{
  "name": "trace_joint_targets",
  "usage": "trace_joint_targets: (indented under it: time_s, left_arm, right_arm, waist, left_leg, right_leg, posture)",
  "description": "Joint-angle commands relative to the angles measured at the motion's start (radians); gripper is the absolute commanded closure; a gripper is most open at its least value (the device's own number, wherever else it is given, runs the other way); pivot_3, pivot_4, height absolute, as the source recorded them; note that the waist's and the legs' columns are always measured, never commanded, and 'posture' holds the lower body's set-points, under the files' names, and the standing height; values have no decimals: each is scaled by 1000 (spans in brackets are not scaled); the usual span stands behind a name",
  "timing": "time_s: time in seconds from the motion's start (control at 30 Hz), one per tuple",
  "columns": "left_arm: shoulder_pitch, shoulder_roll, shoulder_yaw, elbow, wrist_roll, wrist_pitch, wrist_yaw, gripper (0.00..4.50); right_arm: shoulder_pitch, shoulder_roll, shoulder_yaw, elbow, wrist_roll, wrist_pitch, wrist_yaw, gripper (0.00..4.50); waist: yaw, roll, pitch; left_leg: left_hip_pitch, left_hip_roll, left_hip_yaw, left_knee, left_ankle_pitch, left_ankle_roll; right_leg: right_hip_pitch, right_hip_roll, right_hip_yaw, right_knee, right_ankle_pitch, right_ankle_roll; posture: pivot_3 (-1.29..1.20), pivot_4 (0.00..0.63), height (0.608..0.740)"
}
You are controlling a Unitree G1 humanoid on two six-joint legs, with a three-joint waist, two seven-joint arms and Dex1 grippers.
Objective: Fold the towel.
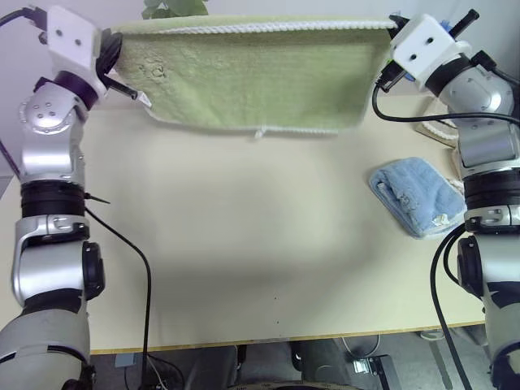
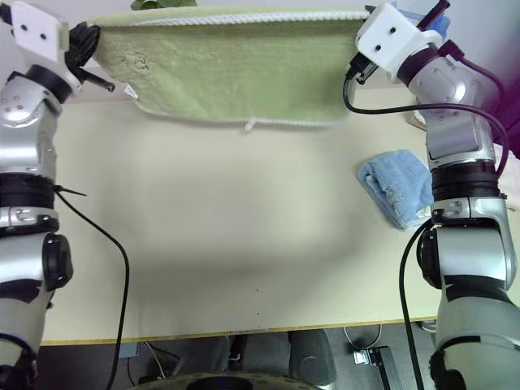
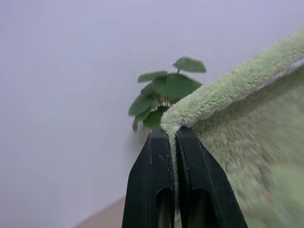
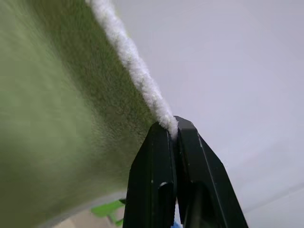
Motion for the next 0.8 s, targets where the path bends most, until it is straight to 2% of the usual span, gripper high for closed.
trace_joint_targets:
  time_s: [0.03,0.2,0.27,0.33,0.5,0.63,0.8]
  left_arm:
    - [158,59,48,-161,-50,69,-81,4500]
    - [613,163,134,-582,-149,300,-215,4500]
    - [761,203,184,-693,-177,380,-258,4500]
    - [859,225,232,-761,-218,452,-289,4500]
    - [1038,268,308,-859,-269,560,-381,4500]
    - [1072,275,321,-874,-283,587,-398,4500]
    - [981,241,246,-783,-244,538,-352,4500]
  right_arm:
    - [101,-34,-51,-141,95,48,93,4439]
    - [428,-102,-59,-455,267,241,340,4439]
    - [546,-146,-64,-548,310,307,419,4439]
    - [646,-197,-71,-619,342,358,491,4439]
    - [811,-296,-114,-757,450,495,615,4439]
    - [807,-301,-140,-787,488,548,617,4439]
    - [708,-261,-81,-687,408,484,578,4439]
  waist:
    - [-3,0,0]
    - [-3,1,0]
    - [3,1,1]
    - [20,2,1]
    - [36,2,1]
    - [32,2,1]
    - [33,1,1]
  left_leg:
    - [0,0,0,1,0,0]
    - [1,1,0,1,0,1]
    - [0,1,0,2,-1,1]
    - [1,1,0,3,-4,7]
    - [10,1,-1,4,-5,8]
    - [10,1,0,3,-5,9]
    - [10,1,0,4,-5,8]
  right_leg:
    - [0,0,0,1,0,0]
    - [0,1,3,2,0,0]
    - [0,1,4,1,0,0]
    - [0,0,4,1,0,0]
    - [11,1,3,0,-1,-1]
    - [11,1,3,0,-1,-1]
    - [11,0,2,0,-1,-1]
  posture:
    - [0,150,732]
    - [0,150,732]
    - [0,150,732]
    - [0,150,732]
    - [0,150,732]
    - [0,150,732]
    - [0,150,732]
